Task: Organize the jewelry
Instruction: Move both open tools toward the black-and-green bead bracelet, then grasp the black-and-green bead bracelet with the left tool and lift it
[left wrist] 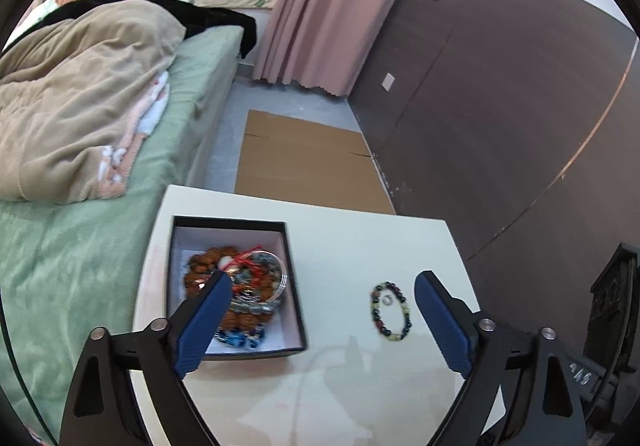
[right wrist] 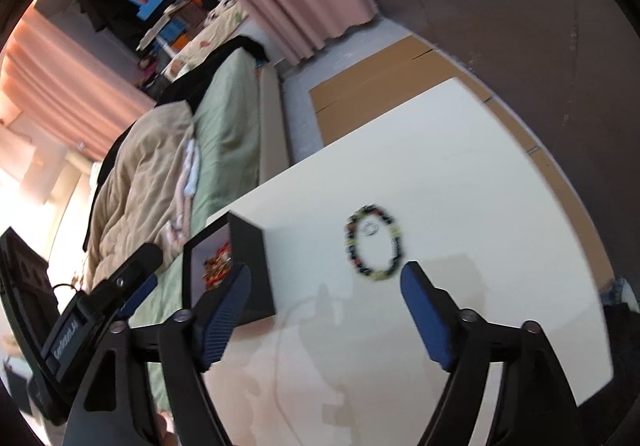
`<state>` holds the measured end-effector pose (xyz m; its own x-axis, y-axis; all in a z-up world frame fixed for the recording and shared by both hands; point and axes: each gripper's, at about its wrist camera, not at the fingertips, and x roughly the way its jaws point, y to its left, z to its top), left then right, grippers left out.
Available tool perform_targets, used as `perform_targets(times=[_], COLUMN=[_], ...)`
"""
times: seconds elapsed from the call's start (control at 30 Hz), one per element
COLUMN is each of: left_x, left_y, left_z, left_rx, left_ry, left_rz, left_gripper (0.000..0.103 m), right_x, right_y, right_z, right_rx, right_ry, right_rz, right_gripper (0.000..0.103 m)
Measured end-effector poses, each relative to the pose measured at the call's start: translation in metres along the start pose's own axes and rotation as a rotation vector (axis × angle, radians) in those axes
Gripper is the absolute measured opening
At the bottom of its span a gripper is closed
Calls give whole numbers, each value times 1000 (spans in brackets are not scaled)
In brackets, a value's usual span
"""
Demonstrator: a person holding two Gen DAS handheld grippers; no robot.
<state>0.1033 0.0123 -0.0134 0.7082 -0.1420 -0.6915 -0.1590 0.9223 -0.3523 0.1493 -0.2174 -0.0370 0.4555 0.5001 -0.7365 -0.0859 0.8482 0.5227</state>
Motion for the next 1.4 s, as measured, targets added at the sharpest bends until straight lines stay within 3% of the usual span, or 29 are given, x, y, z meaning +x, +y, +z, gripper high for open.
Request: perform_targets(times=[0.1,0.8,0.87,1.13,1.4], left_x=[6,42,47,79,106], left_y=[-13,-68,-71,-78,-80], left_z=[-5,-23,-23,-30,-42], left_rx=[37,163,174,216,260], left_ry=[20,141,152,226,273], left_rz=[-8,-58,-50,-14,44], left_gripper=[96,96,93,60,51], right_x=[-9,-36,-33,-25,-19], right_y=[-12,-77,-83,-94,-91], right_z=[3,26,27,36,42], right_rx=[31,96,119,158,138], right_ry=[-16,-59,-52,-46,-35], right_rz=[-3,-39,-44,-35,-32], right_gripper=[96,97,97,96,95])
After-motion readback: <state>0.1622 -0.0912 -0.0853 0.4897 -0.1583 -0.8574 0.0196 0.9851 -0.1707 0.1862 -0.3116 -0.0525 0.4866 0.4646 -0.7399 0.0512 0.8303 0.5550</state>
